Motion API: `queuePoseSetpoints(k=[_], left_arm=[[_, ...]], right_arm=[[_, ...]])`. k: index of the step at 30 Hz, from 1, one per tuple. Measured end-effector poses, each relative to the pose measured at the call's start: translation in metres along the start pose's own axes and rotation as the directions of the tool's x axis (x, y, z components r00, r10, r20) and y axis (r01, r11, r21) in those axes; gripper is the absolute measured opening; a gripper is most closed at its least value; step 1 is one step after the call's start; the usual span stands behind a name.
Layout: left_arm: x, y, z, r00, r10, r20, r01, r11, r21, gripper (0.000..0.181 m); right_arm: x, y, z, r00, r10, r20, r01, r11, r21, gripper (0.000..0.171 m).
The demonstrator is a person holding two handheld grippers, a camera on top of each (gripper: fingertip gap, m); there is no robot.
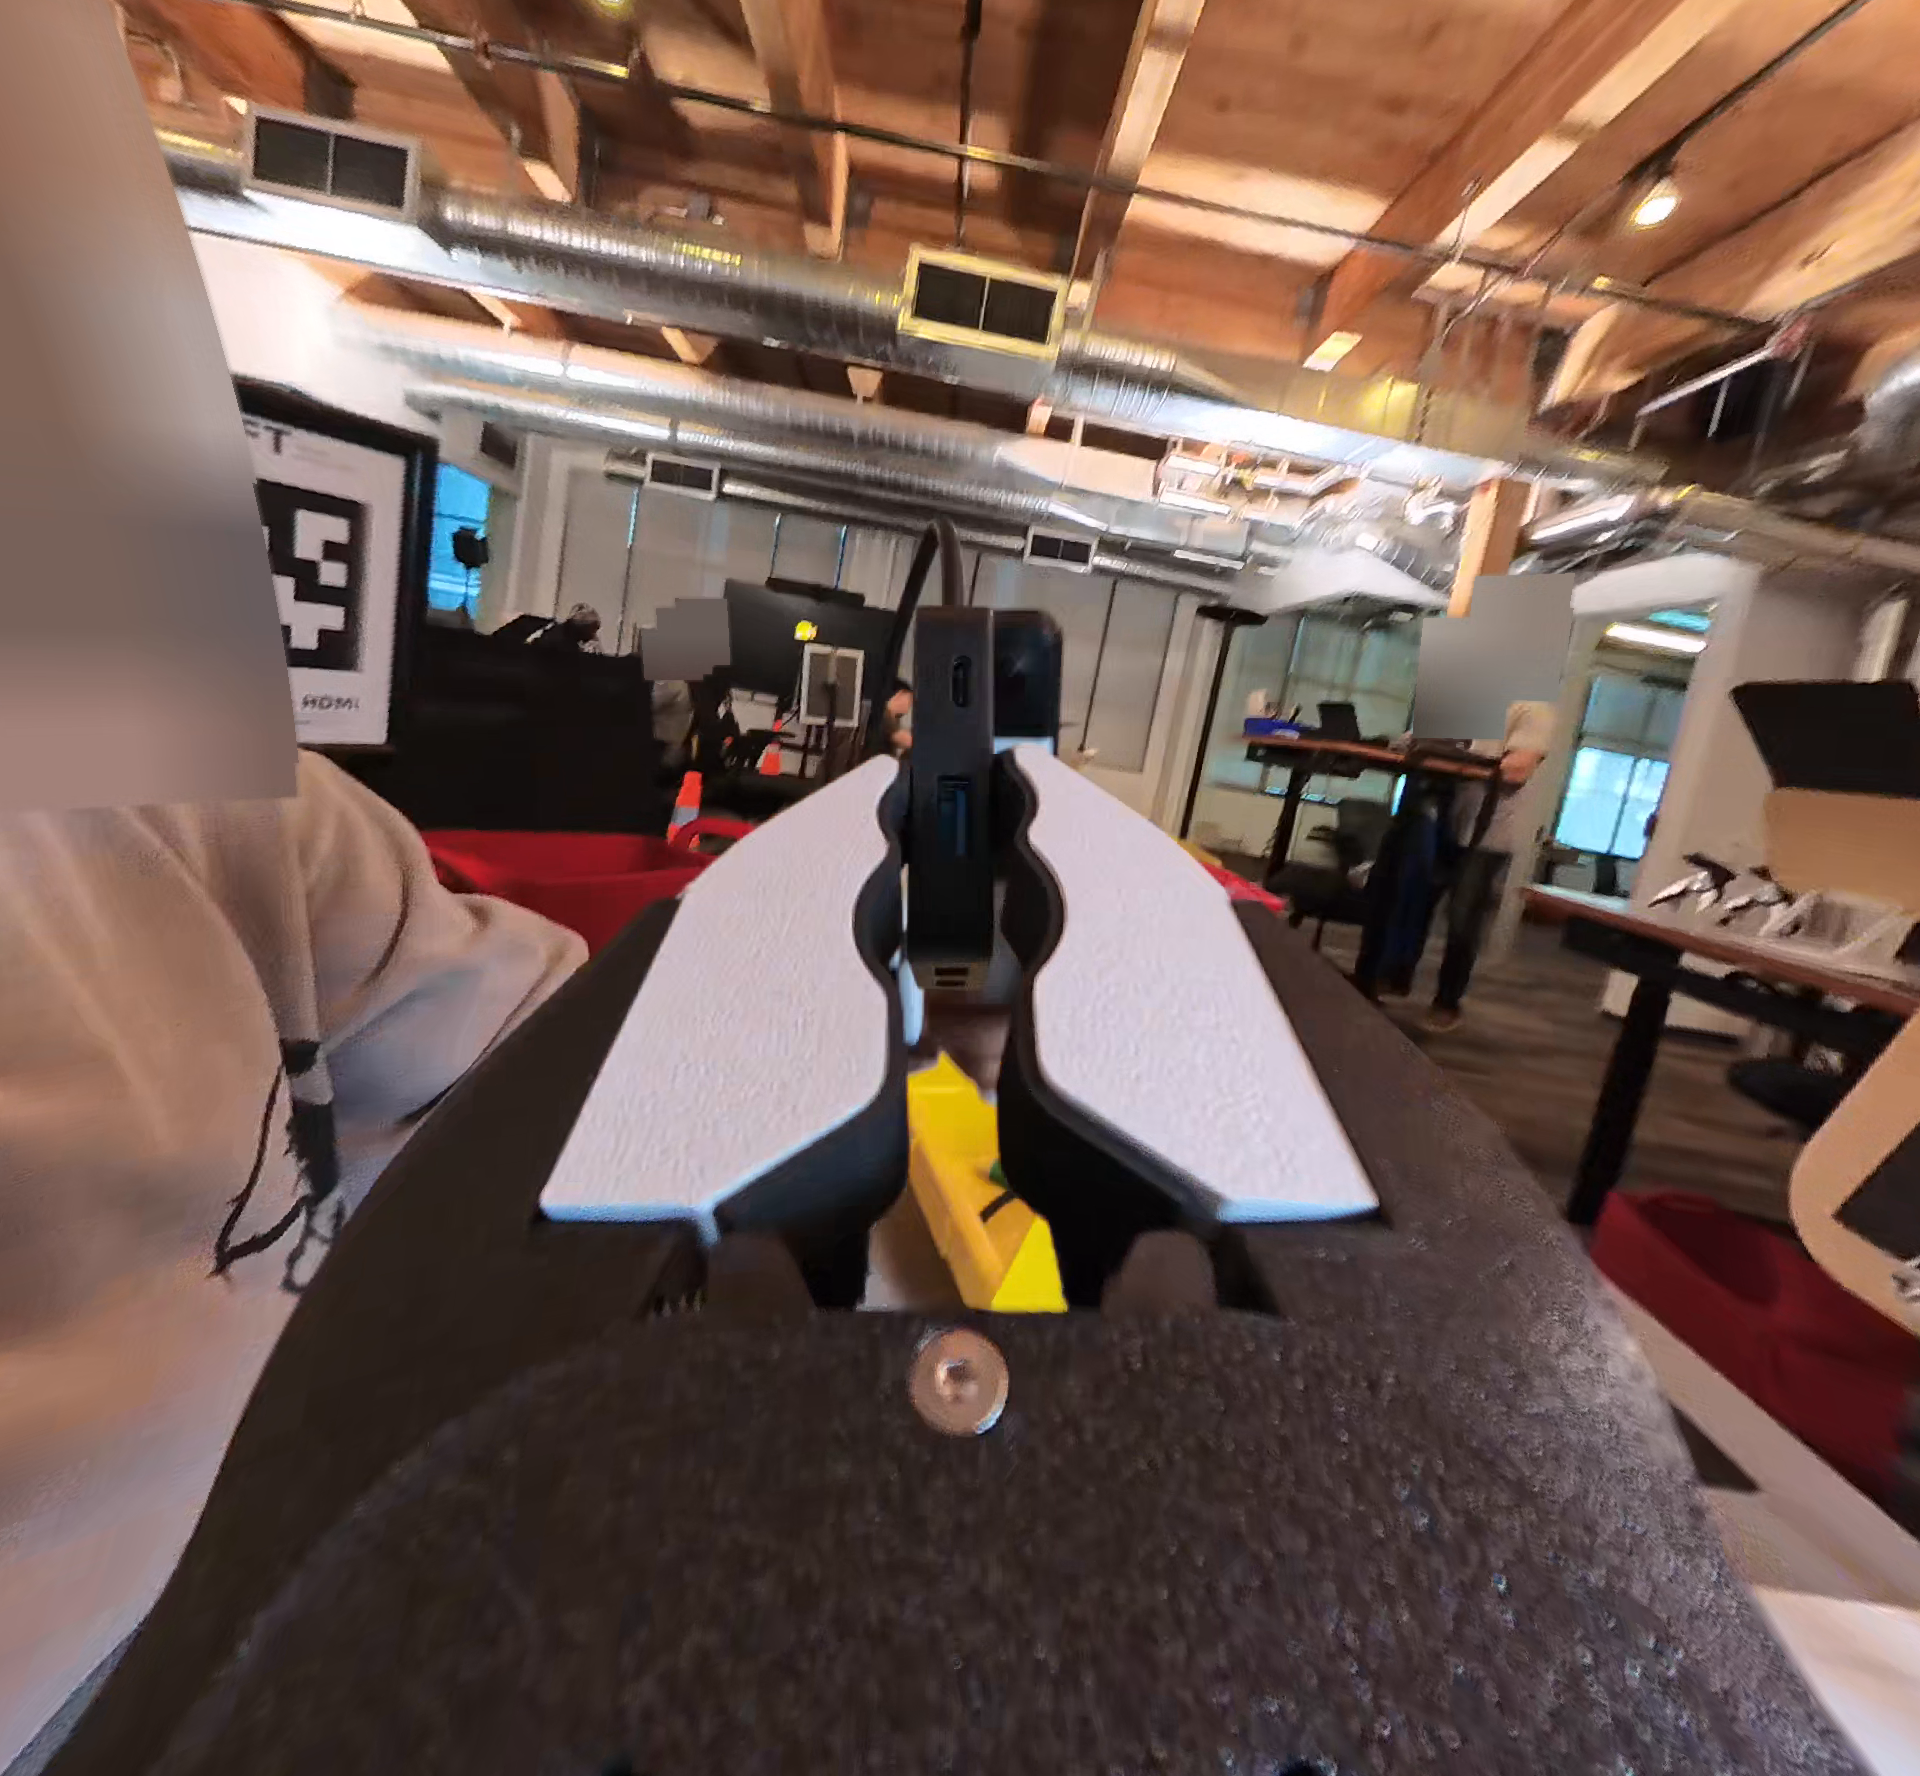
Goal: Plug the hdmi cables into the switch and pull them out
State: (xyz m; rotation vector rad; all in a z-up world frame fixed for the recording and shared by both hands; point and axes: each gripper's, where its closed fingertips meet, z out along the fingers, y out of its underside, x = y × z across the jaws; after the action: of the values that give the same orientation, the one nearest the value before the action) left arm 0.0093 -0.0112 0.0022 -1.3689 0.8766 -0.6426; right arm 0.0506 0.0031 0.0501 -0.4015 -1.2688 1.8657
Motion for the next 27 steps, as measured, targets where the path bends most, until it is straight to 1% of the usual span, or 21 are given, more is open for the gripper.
queuePoseSetpoints(k=[1,3,5,6,7,8,9,10,11,12,14,16,18,19,20,21,22,23,25,26,27], left_arm=[[0.001,0.003,0.009,1.000,0.024,0.013,-0.023,1.000,-0.006,0.040],[-0.002,-0.002,0.025,0.992,0.093,0.085,-0.095,0.995,0.017,0.039],[0.001,-0.007,0.032,0.985,0.135,0.104,-0.139,0.990,0.035,0.025],[-0.002,-0.006,0.030,0.976,0.176,0.131,-0.177,0.984,0.002,0.016],[-0.004,-0.002,0.026,0.962,0.228,0.149,-0.220,0.973,-0.067,0.016],[-0.010,0.005,0.020,0.931,0.315,0.182,-0.288,0.944,-0.161,0.015],[-0.018,0.013,0.013,0.874,0.437,0.212,-0.372,0.883,-0.286,0.015],[-0.027,0.024,0.005,0.803,0.558,0.210,-0.439,0.792,-0.424,0.015],[-0.032,0.033,-0.002,0.745,0.641,0.184,-0.471,0.701,-0.535,0.015],[-0.036,0.039,-0.008,0.700,0.698,0.155,-0.488,0.625,-0.610,0.014],[-0.043,0.046,-0.014,0.632,0.766,0.113,-0.502,0.516,-0.694,0.014],[-0.047,0.056,-0.015,0.613,0.787,0.075,-0.496,0.457,-0.738,0.014],[-0.050,0.066,-0.014,0.600,0.799,0.036,-0.492,0.403,-0.772,0.014],[-0.050,0.069,-0.012,0.595,0.804,0.020,-0.495,0.386,-0.779,0.014],[-0.048,0.071,-0.009,0.598,0.801,0.011,-0.500,0.384,-0.776,0.014],[-0.046,0.072,-0.007,0.605,0.796,0.006,-0.505,0.389,-0.770,0.014],[-0.046,0.073,-0.007,0.605,0.796,0.004,-0.504,0.387,-0.772,0.015],[-0.046,0.074,-0.007,0.622,0.783,0.008,-0.503,0.407,-0.763,0.016],[-0.042,0.071,-0.009,0.709,0.702,0.059,-0.473,0.537,-0.699,0.019],[-0.044,0.066,-0.016,0.733,0.674,0.093,-0.453,0.585,-0.673,0.019],[-0.050,0.059,-0.027,0.743,0.654,0.141,-0.423,0.622,-0.659,0.023]], right_arm=[[-0.001,-0.003,0.001,1.000,-0.011,-0.010,0.011,1.000,0.013,0.014],[0.000,0.006,0.005,0.998,-0.055,-0.034,0.054,0.998,-0.026,0.014],[0.002,0.021,0.009,0.992,-0.109,-0.057,0.104,0.991,-0.088,0.014],[0.004,0.024,0.008,0.990,-0.129,-0.061,0.122,0.987,-0.109,0.015],[0.007,0.031,0.007,0.985,-0.160,-0.061,0.148,0.974,-0.171,0.017],[0.013,0.040,0.004,0.973,-0.218,-0.076,0.192,0.947,-0.259,0.019],[0.021,0.052,-0.001,0.950,-0.301,-0.084,0.250,0.894,-0.372,0.020],[0.028,0.065,-0.008,0.919,-0.387,-0.071,0.306,0.816,-0.491,0.018],[0.032,0.076,-0.015,0.889,-0.457,-0.040,0.351,0.734,-0.581,0.018],[0.034,0.081,-0.019,0.862,-0.507,-0.015,0.383,0.671,-0.635,0.019],[0.035,0.088,-0.020,0.814,-0.580,0.033,0.435,0.571,-0.696,0.025],[0.036,0.101,-0.018,0.746,-0.659,0.097,0.494,0.450,-0.744,0.029],[0.041,0.113,-0.017,0.643,-0.748,0.166,0.556,0.306,-0.773,0.029],[0.045,0.117,-0.016,0.592,-0.783,0.189,0.577,0.249,-0.778,0.028],[0.046,0.121,-0.015,0.557,-0.806,0.202,0.596,0.218,-0.773,0.022],[0.047,0.125,-0.014,0.539,-0.818,0.203,0.604,0.208,-0.769,0.019],[0.048,0.128,-0.014,0.534,-0.820,0.208,0.605,0.199,-0.771,0.015],[0.049,0.130,-0.014,0.527,-0.824,0.208,0.607,0.194,-0.771,0.015],[0.053,0.128,-0.016,0.509,-0.836,0.206,0.603,0.176,-0.778,0.014],[0.055,0.124,-0.018,0.503,-0.841,0.201,0.594,0.167,-0.787,0.014],[0.058,0.120,-0.022,0.505,-0.841,0.194,0.583,0.167,-0.795,0.014]])
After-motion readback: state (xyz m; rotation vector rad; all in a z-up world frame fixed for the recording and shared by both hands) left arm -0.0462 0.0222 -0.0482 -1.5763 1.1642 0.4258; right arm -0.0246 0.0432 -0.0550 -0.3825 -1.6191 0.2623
